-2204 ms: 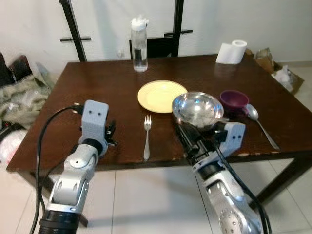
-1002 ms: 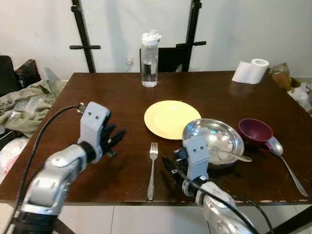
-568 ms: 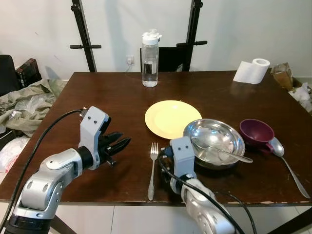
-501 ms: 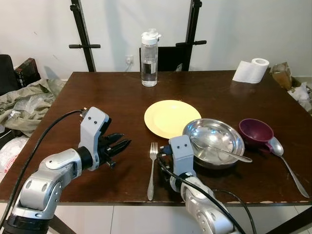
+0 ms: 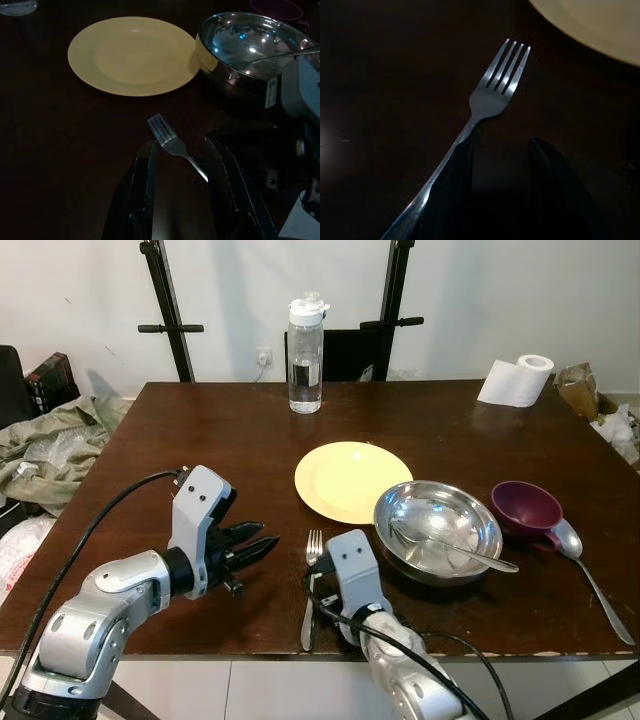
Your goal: Setting the table
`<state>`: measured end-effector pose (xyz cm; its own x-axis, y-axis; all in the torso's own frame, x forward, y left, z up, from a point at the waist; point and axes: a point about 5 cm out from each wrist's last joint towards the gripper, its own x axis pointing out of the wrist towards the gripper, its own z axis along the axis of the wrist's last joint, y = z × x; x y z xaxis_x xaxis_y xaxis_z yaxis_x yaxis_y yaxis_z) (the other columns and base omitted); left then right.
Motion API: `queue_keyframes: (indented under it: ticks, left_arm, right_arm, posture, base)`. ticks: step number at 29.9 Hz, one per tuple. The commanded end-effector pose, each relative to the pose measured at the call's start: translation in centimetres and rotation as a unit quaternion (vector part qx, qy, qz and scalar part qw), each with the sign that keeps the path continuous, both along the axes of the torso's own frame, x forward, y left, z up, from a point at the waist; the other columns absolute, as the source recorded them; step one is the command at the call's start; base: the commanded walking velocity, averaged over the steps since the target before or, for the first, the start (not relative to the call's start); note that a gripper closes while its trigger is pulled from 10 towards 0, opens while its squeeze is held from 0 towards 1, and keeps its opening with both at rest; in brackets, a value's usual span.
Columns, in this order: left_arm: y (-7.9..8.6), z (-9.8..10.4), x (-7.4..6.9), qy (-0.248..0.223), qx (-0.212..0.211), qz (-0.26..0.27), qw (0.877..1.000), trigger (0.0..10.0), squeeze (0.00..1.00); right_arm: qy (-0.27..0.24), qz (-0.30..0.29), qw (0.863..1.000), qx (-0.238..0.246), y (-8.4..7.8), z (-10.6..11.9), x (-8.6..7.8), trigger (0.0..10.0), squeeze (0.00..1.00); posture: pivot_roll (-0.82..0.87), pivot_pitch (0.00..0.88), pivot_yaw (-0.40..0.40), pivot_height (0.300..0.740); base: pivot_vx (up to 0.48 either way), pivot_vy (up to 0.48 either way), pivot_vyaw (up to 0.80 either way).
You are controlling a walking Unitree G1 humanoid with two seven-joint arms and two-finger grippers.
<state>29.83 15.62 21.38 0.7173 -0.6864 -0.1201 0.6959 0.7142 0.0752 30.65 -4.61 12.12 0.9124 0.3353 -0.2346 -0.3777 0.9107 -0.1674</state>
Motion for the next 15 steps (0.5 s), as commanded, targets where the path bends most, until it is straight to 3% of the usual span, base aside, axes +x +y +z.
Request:
queue_keyframes:
  ticks: [1, 6, 7, 10, 15]
  left_arm:
    - [-0.2, -0.5, -0.3, 0.012, 0.002, -0.002, 1.0, 10.0, 0.0]
    - [-0.2, -0.6, -0.3, 0.012, 0.003, 0.003, 1.0, 10.0, 0.0]
    - [-0.1, -0.7, -0.3, 0.012, 0.003, 0.007, 1.0, 10.0, 0.0]
    - [-0.1, -0.7, -0.3, 0.013, 0.002, 0.009, 1.0, 10.0, 0.0]
    - [-0.1, -0.8, -0.3, 0.014, 0.002, 0.014, 1.0, 10.0, 0.0]
  right_arm:
    - [0.026, 0.014, 0.999, -0.019, 0.7, -1.6, -0.5, 10.0, 0.0]
    - [0.025, 0.02, 0.999, -0.033, 1.0, -1.8, -0.2, 10.0, 0.0]
    - [0.022, 0.022, 0.998, -0.061, 1.0, -2.2, 0.1, 10.0, 0.0]
    - [0.023, 0.019, 0.996, -0.08, 0.8, -2.6, 0.2, 10.0, 0.0]
    - [0.029, 0.01, 0.998, -0.052, 0.5, -2.5, 0.4, 10.0, 0.0]
  posture:
    - [0.11, 0.155, 0.085, 0.74]
    - [0.12, 0.148, 0.083, 0.74]
    - [0.12, 0.146, 0.081, 0.74]
    - [0.12, 0.141, 0.078, 0.74]
    - [0.12, 0.137, 0.076, 0.74]
  base:
    - [0.0, 0.0, 0.0]
    - [0.0, 0.0, 0.0]
    - [0.0, 0.0, 0.0]
    - [0.0, 0.0, 0.0]
    - [0.0, 0.0, 0.0]
